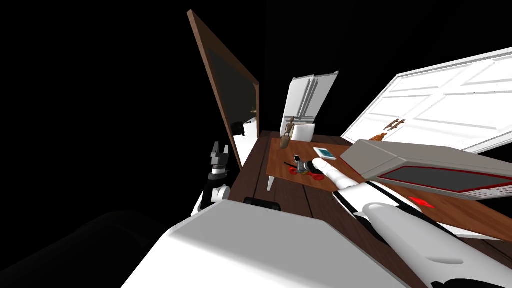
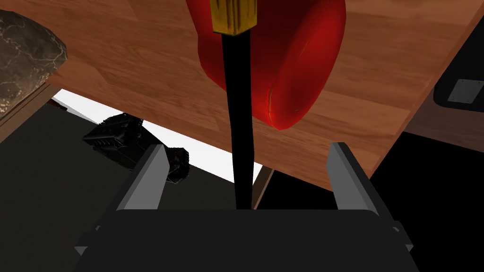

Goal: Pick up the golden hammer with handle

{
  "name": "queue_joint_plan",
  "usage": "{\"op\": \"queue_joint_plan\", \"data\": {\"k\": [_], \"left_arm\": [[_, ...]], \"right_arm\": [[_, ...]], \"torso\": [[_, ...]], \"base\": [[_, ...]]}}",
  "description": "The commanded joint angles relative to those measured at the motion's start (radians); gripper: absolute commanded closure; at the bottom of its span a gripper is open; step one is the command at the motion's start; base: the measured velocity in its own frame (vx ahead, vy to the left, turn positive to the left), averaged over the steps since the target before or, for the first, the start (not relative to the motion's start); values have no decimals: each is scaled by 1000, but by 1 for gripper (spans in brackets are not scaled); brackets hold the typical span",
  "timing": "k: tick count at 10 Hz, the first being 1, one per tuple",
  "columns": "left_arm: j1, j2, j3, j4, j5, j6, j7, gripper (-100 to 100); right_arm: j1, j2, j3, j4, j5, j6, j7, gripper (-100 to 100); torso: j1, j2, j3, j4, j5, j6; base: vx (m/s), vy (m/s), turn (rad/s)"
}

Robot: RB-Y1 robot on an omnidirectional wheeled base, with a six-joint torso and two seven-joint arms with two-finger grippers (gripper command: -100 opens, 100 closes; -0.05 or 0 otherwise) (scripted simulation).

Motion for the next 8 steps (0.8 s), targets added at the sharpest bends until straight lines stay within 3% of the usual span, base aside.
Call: {"op": "queue_joint_plan", "data": {"k": [1,2,3,5,8], "left_arm": [[0,0,0,0,0,0,0,0],[0,0,0,0,0,0,0,0],[0,0,0,0,0,0,0,0],[0,0,0,0,0,0,0,0],[0,0,0,0,0,0,0,0]], "right_arm": [[31,-1,-27,-50,29,-22,2,-100],[53,3,-53,-85,52,-39,16,-100],[53,3,-53,-85,52,-39,16,-100],[97,11,-103,-147,99,-74,43,-100],[119,16,-129,-181,122,-92,56,-100]], "torso": [[0,0,0,0,0,0],[0,-2,-1,0,0,0],[1,-4,-2,-1,0,1],[2,-4,-2,-1,0,0],[0,-2,-1,-1,0,0]], "base": [[115,50,-157],[139,66,-344],[105,74,-121],[137,85,-224],[78,56,-142]]}}
